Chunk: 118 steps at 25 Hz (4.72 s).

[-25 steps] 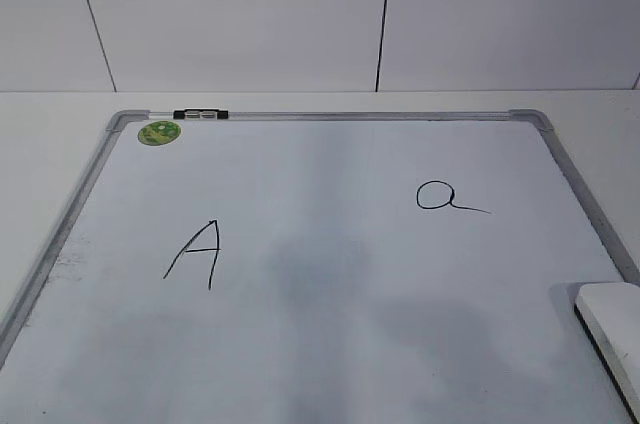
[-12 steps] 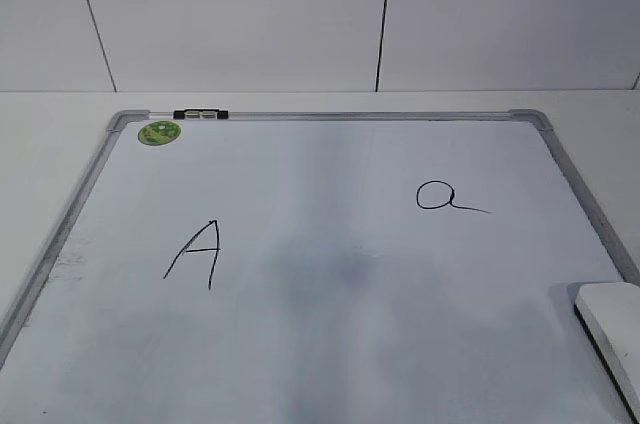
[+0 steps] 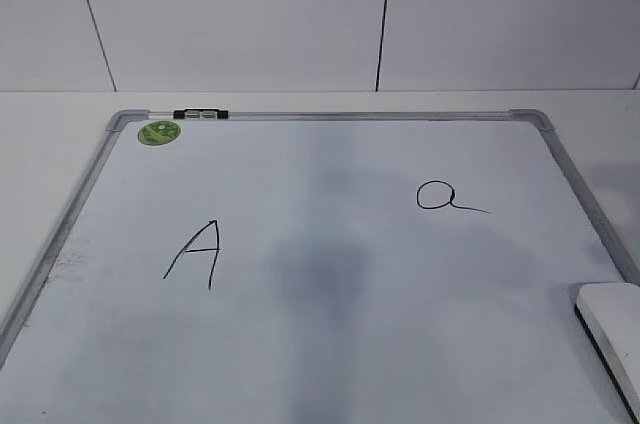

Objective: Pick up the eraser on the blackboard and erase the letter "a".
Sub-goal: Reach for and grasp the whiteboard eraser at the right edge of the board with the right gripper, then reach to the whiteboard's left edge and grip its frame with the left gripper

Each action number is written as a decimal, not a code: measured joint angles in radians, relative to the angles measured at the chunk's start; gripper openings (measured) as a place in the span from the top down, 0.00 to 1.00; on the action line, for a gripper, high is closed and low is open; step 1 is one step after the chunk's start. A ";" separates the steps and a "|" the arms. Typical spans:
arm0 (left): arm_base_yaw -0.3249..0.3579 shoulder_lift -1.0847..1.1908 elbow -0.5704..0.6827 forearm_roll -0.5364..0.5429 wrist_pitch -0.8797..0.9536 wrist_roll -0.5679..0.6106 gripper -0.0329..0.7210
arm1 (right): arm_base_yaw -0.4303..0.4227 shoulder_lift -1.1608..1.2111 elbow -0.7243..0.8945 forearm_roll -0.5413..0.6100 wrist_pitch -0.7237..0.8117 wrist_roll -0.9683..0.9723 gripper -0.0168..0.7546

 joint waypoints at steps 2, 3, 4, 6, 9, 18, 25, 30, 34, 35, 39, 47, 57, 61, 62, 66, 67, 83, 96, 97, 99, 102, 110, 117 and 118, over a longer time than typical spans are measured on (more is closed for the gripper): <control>0.000 0.000 0.000 0.000 0.000 0.000 0.65 | 0.000 0.048 -0.010 0.000 -0.004 0.000 0.24; 0.000 0.000 0.000 0.000 0.000 0.000 0.65 | 0.000 0.072 -0.014 0.000 -0.004 0.000 0.24; 0.000 0.000 0.000 0.000 0.000 0.000 0.65 | 0.000 0.095 -0.016 0.000 -0.004 0.000 0.23; 0.000 0.000 0.000 0.000 0.000 0.000 0.65 | 0.000 0.133 -0.016 0.000 0.006 0.000 0.22; 0.000 0.000 0.000 0.000 0.000 0.000 0.64 | 0.000 0.186 -0.016 -0.002 0.037 -0.002 0.17; 0.000 0.000 0.000 0.000 0.000 0.000 0.64 | 0.025 0.342 -0.016 0.052 0.055 -0.021 0.14; 0.000 0.000 0.000 0.000 0.000 0.000 0.64 | 0.024 0.493 -0.018 0.054 0.035 -0.022 0.14; 0.000 0.000 0.000 0.000 0.000 0.000 0.64 | 0.027 0.570 -0.018 0.054 0.002 -0.026 0.14; 0.000 0.000 0.000 0.000 0.000 0.000 0.64 | 0.027 0.626 -0.018 0.061 -0.032 -0.032 0.14; 0.000 0.000 0.000 0.000 0.000 0.000 0.64 | 0.027 0.640 -0.018 0.063 -0.041 -0.034 0.14; 0.000 0.000 0.000 0.000 0.000 0.000 0.64 | 0.027 0.693 -0.018 0.065 -0.072 -0.045 0.14; 0.000 0.000 0.000 0.000 0.000 0.000 0.64 | 0.027 0.779 -0.018 0.077 -0.110 -0.089 0.14; 0.000 0.000 0.000 0.000 0.000 0.000 0.64 | 0.027 0.865 -0.019 0.087 -0.118 -0.117 0.14; 0.000 0.000 0.000 0.000 0.000 0.000 0.64 | 0.027 0.876 -0.023 0.085 -0.118 -0.119 0.14; 0.000 0.000 0.000 0.000 0.000 0.000 0.64 | 0.027 0.880 -0.026 0.085 -0.118 -0.119 0.14; 0.000 0.000 0.000 0.000 0.000 0.000 0.64 | 0.027 0.895 -0.031 0.076 -0.114 -0.119 0.14; 0.000 0.000 0.000 0.000 0.000 0.000 0.64 | 0.027 0.901 -0.034 0.071 -0.112 -0.119 0.14; 0.000 0.000 0.000 0.000 0.000 0.000 0.65 | 0.027 0.941 -0.030 0.074 -0.120 -0.121 0.14; 0.000 0.000 0.000 0.000 0.000 0.000 0.65 | 0.027 0.943 -0.030 0.074 -0.138 -0.121 0.15; 0.000 0.000 0.000 0.000 0.000 0.000 0.65 | 0.027 0.943 -0.030 0.074 -0.138 -0.121 0.15; 0.000 0.000 0.000 0.000 0.000 0.000 0.65 | 0.027 0.945 -0.030 0.074 -0.138 -0.121 0.16; 0.000 0.000 0.000 0.000 0.000 0.000 0.65 | 0.027 0.953 -0.030 0.074 -0.138 -0.121 0.16; 0.000 0.000 0.000 0.000 0.000 0.000 0.65 | 0.027 0.956 -0.030 0.074 -0.141 -0.121 0.16; 0.000 0.000 0.000 0.000 0.000 0.000 0.65 | 0.027 0.956 -0.030 0.074 -0.145 -0.121 0.20; 0.000 0.000 0.000 0.000 0.000 0.000 0.65 | 0.027 0.956 -0.030 0.074 -0.146 -0.121 0.21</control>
